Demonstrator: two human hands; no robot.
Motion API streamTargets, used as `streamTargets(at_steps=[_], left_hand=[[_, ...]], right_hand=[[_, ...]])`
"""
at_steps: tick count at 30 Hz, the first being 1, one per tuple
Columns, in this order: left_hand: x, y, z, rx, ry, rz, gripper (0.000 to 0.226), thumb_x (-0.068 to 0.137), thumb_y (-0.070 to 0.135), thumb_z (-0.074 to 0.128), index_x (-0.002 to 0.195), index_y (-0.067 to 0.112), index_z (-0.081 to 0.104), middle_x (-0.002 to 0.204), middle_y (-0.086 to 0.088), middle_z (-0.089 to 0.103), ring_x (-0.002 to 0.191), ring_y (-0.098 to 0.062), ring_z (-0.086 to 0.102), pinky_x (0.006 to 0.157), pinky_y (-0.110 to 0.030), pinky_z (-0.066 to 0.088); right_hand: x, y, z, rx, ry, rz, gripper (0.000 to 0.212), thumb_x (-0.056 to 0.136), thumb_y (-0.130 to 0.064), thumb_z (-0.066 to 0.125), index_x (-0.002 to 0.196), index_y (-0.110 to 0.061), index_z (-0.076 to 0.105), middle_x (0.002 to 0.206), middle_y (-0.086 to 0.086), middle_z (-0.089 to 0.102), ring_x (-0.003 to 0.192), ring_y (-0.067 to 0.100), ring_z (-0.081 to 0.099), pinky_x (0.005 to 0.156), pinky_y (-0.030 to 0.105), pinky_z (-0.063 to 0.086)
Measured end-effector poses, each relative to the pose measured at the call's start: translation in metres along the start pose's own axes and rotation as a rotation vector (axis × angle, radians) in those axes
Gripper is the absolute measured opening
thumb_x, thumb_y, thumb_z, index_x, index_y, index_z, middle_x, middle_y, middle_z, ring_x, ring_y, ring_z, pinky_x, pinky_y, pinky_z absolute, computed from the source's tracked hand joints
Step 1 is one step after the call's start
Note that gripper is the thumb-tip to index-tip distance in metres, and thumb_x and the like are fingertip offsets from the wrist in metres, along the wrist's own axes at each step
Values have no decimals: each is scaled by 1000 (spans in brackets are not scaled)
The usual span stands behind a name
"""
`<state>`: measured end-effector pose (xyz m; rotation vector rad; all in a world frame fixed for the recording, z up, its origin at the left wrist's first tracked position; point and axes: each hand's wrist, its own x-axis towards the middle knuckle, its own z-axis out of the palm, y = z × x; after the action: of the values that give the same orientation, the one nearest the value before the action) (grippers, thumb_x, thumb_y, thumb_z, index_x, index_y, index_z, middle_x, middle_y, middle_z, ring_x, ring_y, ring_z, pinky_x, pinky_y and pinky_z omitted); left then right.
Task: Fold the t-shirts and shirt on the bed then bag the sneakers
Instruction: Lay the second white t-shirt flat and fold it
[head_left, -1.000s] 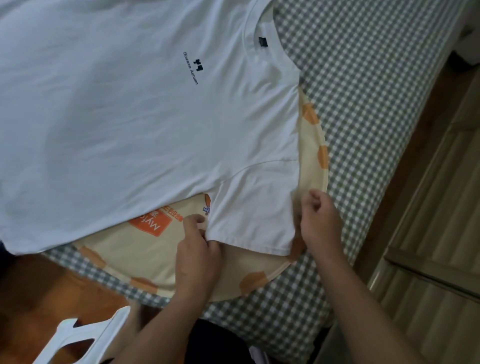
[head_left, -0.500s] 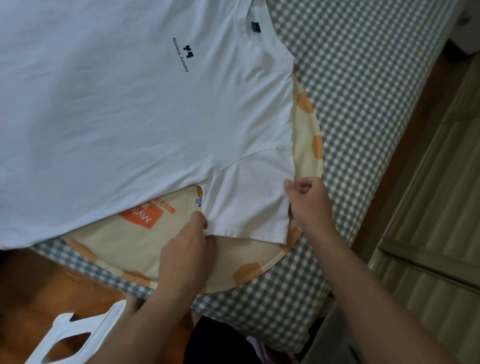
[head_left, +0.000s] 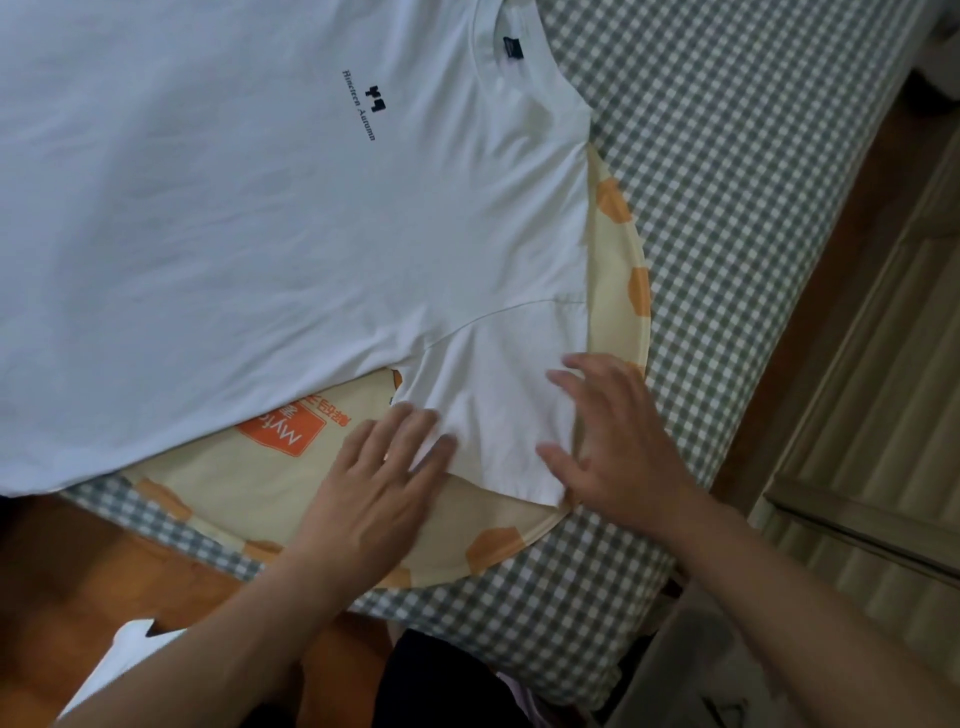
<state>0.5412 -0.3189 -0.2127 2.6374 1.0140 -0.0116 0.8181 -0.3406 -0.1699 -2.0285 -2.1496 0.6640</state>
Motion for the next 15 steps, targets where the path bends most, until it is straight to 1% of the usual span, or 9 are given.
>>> streamTargets(at_steps=[1, 2, 4, 5, 7, 9, 11, 13, 15], left_hand=[[3, -7, 0, 30, -13, 84, 57, 88, 20, 64, 143, 8, 52, 147, -18, 47, 138, -41, 42, 110, -52, 33], [7, -13, 0, 58, -26, 161, 57, 92, 20, 61, 145, 6, 49, 145, -18, 48, 136, -40, 45, 109, -50, 37], [16, -20, -1, 109, -43, 295, 50, 97, 15, 53, 144, -2, 46, 137, -21, 53, 127, -41, 51, 102, -49, 47], [20, -21, 0, 135, -44, 339, 45, 99, 11, 47, 142, -5, 46, 133, -23, 54, 123, -42, 53, 97, -49, 50], [26, -21, 3, 184, -46, 385, 40, 99, 5, 43, 138, -7, 47, 127, -25, 55, 114, -42, 56, 89, -49, 52], [31, -21, 5, 215, -51, 390, 37, 97, 5, 50, 133, -6, 49, 121, -24, 57, 107, -41, 58, 85, -49, 53], [33, -19, 3, 202, -45, 375, 32, 94, 6, 57, 125, -2, 54, 113, -21, 60, 98, -38, 60, 81, -47, 54], [35, -16, 0, 160, -25, 341, 18, 94, 8, 54, 111, 3, 59, 101, -16, 61, 89, -35, 59, 76, -45, 54], [37, -14, 1, 107, 0, 288, 13, 97, 13, 49, 101, 8, 60, 95, -13, 61, 85, -33, 58, 74, -45, 52]], right_hand=[[5, 14, 1, -81, -143, -199, 84, 87, -61, 61, 152, -14, 37, 161, 6, 27, 151, 25, 21, 123, 44, 23], [11, 26, 1, -177, -310, -332, 96, 86, -69, 56, 159, -15, 23, 168, 6, 11, 156, 26, 4, 126, 45, 10], [19, 48, 6, -340, -574, -475, 107, 87, -75, 49, 162, -18, -2, 169, 2, -12, 155, 23, -17, 126, 45, -4], [24, 57, 6, -374, -635, -517, 105, 89, -71, 49, 162, -19, -7, 169, 0, -15, 154, 21, -20, 126, 46, -3], [33, 65, 3, -379, -680, -568, 98, 91, -54, 51, 162, -18, -7, 169, 1, -11, 155, 20, -16, 126, 48, 7], [38, 63, 0, -375, -703, -574, 96, 86, -38, 52, 162, -15, -1, 170, 3, -3, 156, 20, -10, 125, 47, 15], [38, 60, 1, -289, -701, -539, 95, 81, -31, 51, 162, -14, 4, 170, 4, 1, 156, 18, -7, 126, 44, 17], [36, 57, -1, -95, -702, -425, 88, 83, -35, 45, 161, -18, 8, 169, -1, 2, 155, 9, -6, 127, 40, 13], [42, 55, -10, 23, -753, -328, 81, 90, -49, 39, 161, -24, 9, 169, -8, 1, 152, -2, -7, 127, 32, 6]])
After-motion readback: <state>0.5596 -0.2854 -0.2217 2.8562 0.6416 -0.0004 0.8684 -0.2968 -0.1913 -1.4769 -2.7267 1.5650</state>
